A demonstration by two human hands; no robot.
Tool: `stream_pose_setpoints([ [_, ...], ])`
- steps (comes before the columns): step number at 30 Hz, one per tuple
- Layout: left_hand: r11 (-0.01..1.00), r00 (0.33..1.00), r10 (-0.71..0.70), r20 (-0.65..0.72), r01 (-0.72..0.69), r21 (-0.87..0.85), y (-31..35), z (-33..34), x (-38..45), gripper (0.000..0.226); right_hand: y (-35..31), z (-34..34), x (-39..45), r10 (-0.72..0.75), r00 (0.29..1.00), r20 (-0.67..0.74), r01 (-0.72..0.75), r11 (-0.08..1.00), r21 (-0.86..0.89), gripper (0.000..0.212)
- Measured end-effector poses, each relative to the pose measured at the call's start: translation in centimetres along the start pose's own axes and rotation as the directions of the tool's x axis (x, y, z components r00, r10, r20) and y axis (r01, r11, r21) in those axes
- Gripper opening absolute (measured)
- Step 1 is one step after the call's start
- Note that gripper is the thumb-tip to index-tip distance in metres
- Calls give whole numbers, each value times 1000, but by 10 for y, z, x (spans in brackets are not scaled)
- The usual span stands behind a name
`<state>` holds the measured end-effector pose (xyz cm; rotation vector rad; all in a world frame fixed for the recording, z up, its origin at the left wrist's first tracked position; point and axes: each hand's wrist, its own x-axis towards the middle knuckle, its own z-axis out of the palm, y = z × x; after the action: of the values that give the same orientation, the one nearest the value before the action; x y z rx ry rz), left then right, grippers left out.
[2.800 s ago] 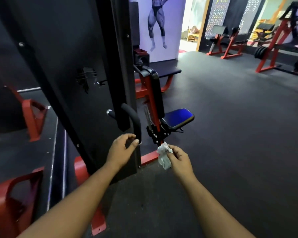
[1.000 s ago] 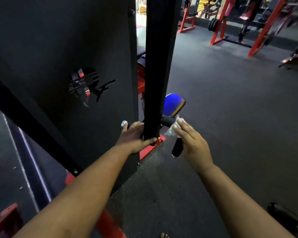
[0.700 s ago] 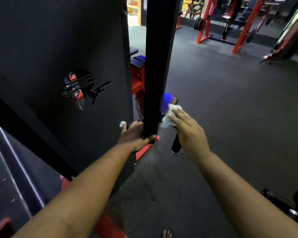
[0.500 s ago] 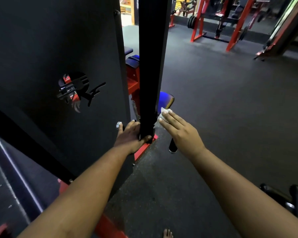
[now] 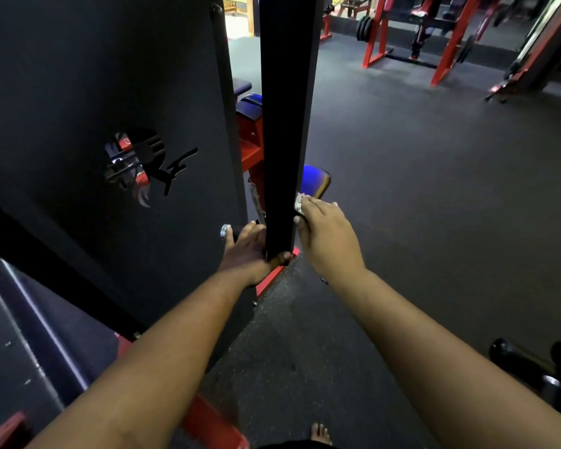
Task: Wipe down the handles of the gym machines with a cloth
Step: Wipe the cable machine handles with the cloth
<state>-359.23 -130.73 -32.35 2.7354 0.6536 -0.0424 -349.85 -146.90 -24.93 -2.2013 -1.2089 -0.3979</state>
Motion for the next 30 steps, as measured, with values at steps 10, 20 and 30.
stream_pose_setpoints([
  [10, 999, 1000, -16, 17, 15, 51, -5, 2, 3, 91, 48, -4, -25, -549, 821, 158, 571, 777, -265, 46],
  [20, 999, 1000, -12, 2, 12, 32, -3, 1, 1, 92, 18, -15, 13, -118, 987, 105, 112, 992, 62, 36],
  [30, 998, 1000, -13, 6, 13, 66, -2, 0, -3, 90, 65, -1, -45, -97, 966, -240, 156, 958, 239, 30],
])
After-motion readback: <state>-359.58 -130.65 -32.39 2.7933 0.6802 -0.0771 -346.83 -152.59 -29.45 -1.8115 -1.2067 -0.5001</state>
